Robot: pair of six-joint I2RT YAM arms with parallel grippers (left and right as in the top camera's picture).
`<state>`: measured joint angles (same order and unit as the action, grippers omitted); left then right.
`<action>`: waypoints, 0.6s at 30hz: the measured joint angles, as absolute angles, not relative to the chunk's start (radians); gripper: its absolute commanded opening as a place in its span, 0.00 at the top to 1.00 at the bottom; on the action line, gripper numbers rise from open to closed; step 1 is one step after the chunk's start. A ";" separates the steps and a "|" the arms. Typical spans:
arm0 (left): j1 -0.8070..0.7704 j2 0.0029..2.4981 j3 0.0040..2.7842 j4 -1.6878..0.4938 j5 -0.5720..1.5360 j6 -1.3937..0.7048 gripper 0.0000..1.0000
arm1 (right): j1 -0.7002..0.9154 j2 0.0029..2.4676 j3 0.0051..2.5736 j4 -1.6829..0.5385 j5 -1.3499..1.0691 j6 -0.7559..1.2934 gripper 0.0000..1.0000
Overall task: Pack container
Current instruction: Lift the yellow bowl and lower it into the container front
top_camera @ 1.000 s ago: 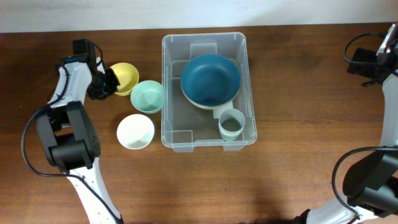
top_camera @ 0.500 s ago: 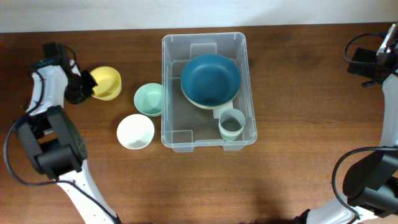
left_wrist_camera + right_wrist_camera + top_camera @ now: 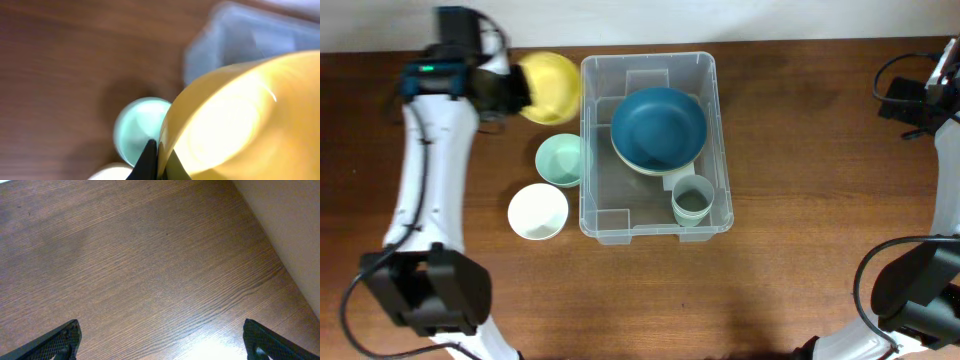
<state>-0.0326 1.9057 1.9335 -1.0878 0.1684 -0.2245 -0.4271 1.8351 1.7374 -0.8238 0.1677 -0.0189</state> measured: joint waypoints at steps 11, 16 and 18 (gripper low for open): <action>-0.282 1.912 1.916 -1.260 0.168 -0.224 0.99 | -0.427 1.835 1.737 -0.824 0.168 -0.018 0.01; -0.381 1.912 1.851 -1.260 0.147 -0.224 0.99 | -0.427 1.835 1.737 -0.823 0.167 -0.019 0.01; -0.398 1.912 1.822 -1.259 0.141 -0.224 0.99 | -0.427 1.835 1.737 -0.823 0.168 -0.018 0.01</action>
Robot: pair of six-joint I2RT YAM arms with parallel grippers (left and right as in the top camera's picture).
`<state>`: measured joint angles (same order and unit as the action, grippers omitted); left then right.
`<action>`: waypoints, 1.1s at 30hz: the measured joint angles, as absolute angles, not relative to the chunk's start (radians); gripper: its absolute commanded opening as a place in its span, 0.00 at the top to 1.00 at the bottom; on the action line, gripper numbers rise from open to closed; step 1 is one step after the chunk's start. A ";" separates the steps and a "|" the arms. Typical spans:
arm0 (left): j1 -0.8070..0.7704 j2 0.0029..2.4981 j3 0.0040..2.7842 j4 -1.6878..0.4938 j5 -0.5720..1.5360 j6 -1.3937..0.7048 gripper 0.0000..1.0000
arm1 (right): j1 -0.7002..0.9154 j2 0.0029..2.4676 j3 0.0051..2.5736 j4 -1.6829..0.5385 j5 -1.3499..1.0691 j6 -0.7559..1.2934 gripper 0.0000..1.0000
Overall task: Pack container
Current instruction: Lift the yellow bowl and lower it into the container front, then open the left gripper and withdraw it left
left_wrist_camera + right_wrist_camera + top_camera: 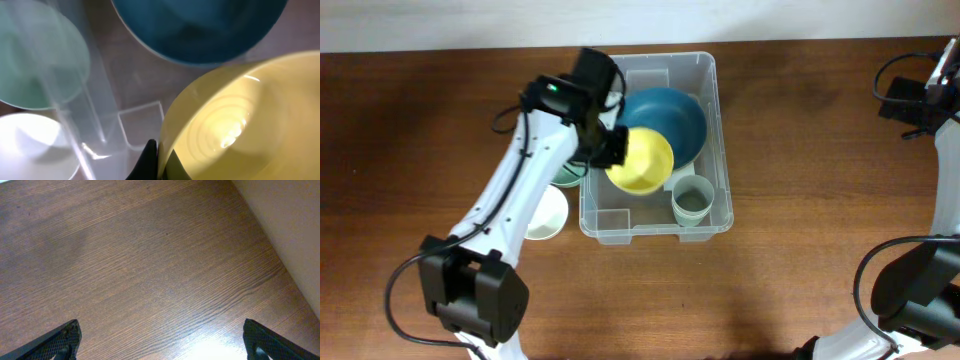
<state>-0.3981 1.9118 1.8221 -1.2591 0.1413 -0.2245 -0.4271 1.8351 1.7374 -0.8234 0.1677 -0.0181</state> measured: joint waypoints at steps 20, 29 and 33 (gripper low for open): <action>-0.397 1.912 1.705 -1.177 0.116 -0.231 0.51 | -0.427 1.835 1.737 -0.824 0.168 -0.019 0.01; -0.251 1.911 1.759 -1.162 0.095 -0.231 0.52 | -0.427 1.835 1.737 -0.823 0.168 -0.018 0.01; -0.141 1.910 1.768 -1.148 0.066 -0.231 0.52 | -0.427 1.835 1.737 -0.824 0.168 -0.018 0.01</action>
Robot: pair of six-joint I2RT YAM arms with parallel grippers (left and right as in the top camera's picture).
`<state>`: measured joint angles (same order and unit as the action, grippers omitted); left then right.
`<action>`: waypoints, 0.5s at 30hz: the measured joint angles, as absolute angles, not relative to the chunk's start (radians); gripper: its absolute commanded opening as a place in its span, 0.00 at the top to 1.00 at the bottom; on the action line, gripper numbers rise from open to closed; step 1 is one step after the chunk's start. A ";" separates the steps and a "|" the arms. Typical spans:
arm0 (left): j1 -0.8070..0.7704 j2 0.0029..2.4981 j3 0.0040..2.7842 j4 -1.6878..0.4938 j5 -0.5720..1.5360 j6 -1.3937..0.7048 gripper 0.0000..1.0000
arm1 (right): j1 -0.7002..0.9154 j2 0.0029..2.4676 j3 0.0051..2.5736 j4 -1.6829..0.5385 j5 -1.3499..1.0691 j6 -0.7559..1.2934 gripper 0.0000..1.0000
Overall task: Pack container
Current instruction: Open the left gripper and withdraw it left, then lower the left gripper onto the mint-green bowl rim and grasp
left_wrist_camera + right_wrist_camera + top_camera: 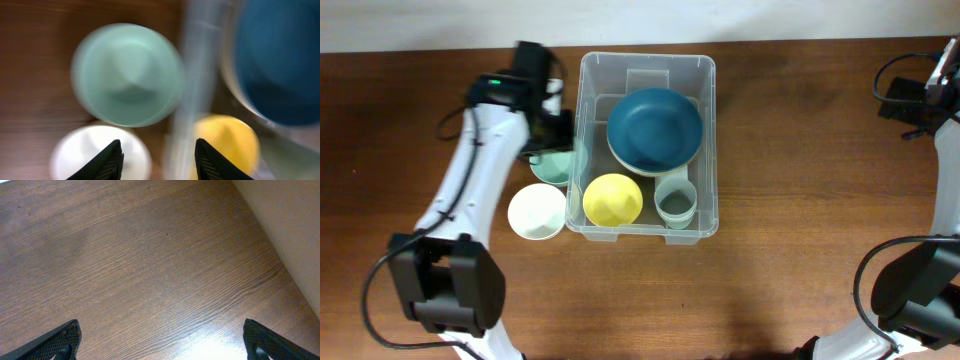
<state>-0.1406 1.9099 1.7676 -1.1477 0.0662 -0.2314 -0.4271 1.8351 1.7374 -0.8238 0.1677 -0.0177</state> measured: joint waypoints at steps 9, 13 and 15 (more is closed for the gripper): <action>-0.013 1.910 1.768 -1.110 0.044 -0.224 0.52 | -0.427 1.835 1.737 -0.823 0.168 -0.018 0.01; -0.015 1.910 1.765 -1.062 0.039 -0.210 0.52 | -0.427 1.835 1.737 -0.824 0.168 -0.019 0.01; -0.014 1.918 1.763 -1.053 0.024 -0.205 0.52 | -0.427 1.835 1.737 -0.824 0.168 -0.018 0.01</action>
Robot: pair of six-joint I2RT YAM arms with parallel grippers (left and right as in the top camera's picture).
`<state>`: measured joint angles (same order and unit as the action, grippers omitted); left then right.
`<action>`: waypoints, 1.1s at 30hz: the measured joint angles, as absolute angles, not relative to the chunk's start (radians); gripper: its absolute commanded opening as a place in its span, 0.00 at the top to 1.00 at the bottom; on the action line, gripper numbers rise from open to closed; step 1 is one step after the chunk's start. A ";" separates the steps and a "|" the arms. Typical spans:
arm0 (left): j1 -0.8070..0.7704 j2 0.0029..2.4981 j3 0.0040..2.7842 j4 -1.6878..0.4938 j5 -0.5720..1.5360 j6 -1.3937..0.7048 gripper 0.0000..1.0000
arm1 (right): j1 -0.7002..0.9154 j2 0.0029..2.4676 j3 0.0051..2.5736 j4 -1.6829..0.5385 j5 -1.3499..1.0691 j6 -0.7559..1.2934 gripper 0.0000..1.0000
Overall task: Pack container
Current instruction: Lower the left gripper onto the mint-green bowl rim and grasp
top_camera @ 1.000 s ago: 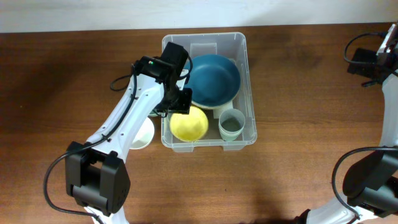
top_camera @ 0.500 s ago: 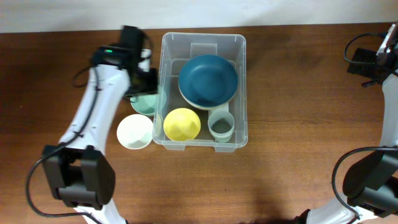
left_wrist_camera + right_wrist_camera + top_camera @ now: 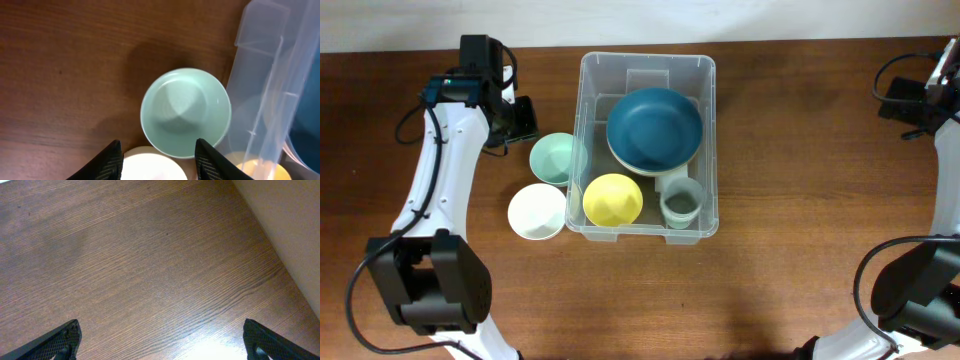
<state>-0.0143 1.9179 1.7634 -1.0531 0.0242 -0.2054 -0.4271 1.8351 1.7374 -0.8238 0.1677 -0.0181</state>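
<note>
A clear plastic container [image 3: 713, 120] holds a dark blue bowl [image 3: 655, 125], a yellow bowl [image 3: 612, 199] and a pale green cup [image 3: 680, 203]. Left of it on the table sit a mint green bowl [image 3: 554, 158] and a white bowl [image 3: 537, 211]. My left gripper [image 3: 523, 118] hangs open and empty above the table, just up and left of the mint bowl [image 3: 185, 112]; the white bowl [image 3: 155, 165] shows between its fingertips. My right gripper [image 3: 160, 342] is open over bare wood at the far right.
The container's wall [image 3: 265, 95] stands right beside the mint bowl. Brown wooden table [image 3: 800, 270] all round. A pale wall [image 3: 295, 225] borders the table at the right arm's side.
My left gripper has drawn back up and to the left, away from the container's wall. The mint bowl now shows whole beneath it. The bowls and the right arm have not moved.
My left gripper first held the yellow bowl over the table left of the container. Then it held it inside the container, over the front part. Later the yellow bowl lay in the container and the gripper was open over the mint bowl, where it still hovers.
</note>
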 measured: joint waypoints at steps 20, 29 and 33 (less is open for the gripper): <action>-0.011 2.250 1.751 -1.005 0.011 -0.199 0.98 | -0.427 1.835 1.737 -0.824 0.168 -0.018 0.01; 0.029 2.248 1.763 -1.013 0.053 -0.190 0.99 | -0.427 1.835 1.737 -0.823 0.168 -0.019 0.01; 0.077 2.250 1.826 -1.076 0.037 -0.191 0.99 | -0.427 1.835 1.737 -0.824 0.168 -0.019 0.01</action>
